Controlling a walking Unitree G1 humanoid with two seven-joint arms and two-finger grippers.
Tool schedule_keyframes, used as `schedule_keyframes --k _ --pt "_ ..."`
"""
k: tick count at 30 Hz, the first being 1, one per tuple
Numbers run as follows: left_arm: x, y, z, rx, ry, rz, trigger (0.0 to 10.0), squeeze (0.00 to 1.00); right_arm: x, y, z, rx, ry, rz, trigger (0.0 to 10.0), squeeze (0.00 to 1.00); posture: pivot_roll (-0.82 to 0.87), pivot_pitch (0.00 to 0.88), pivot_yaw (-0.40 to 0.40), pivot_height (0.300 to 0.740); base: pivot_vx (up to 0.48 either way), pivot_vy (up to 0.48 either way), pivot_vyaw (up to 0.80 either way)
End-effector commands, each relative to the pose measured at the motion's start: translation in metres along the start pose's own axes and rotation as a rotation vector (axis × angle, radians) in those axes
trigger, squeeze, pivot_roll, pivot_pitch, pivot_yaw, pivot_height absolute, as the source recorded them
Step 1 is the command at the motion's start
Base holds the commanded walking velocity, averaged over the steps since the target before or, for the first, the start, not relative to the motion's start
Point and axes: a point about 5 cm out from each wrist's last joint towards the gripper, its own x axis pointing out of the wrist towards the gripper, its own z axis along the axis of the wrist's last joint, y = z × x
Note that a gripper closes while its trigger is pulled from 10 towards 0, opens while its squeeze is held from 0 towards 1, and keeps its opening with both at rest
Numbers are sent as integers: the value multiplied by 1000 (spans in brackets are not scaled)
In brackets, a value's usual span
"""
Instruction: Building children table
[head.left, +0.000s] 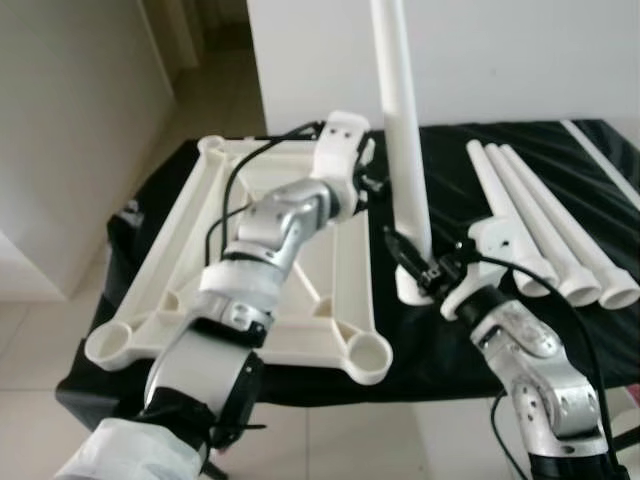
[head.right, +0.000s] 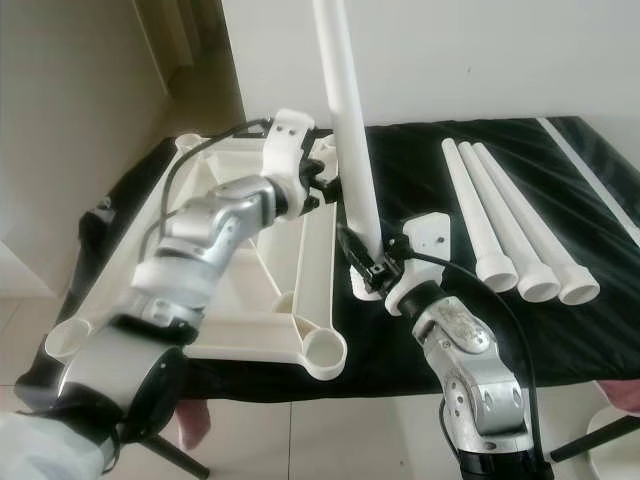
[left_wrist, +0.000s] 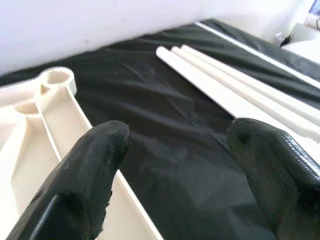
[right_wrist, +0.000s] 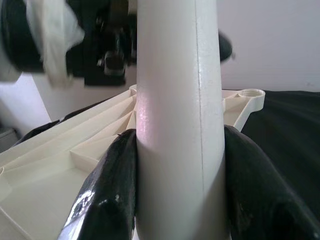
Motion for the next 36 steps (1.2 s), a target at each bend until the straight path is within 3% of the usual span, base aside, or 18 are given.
schedule_keyframes --k 1,6,13,25,29,33,34,36 --pt "3 -5 12 2 -42 -27 10000 0 0 5 -6 20 24 38 10000 0 2 0 58 740 0 0 0" --pt "3 -14 24 -18 -81 -93 10000 0 2 5 -17 36 57 45 10000 0 5 0 59 740 0 0 0" --pt "9 -37 14 -53 -71 -178 10000 0 15 4 -25 15 88 36 10000 0 1 0 64 740 0 0 0" --pt "11 -44 19 -58 -93 -202 10000 0 21 1 -30 0 94 19 10000 0 10 0 60 740 0 0 0" --pt "8 -19 10 -12 -94 -103 10000 0 16 1 -14 23 -21 4 10000 0 4 0 67 740 0 0 0" --pt "6 -10 6 -1 -98 -63 10000 0 14 1 -10 30 -53 -2 10000 0 3 0 68 740 0 0 0" --pt "3 0 3 16 -125 -2 10000 0 11 0 -6 45 -89 -20 10000 0 0 0 70 740 0 0 0" --pt "1 4 1 15 -141 28 10000 0 10 -1 -4 50 -102 -32 10000 0 -3 0 72 740 0 0 0"
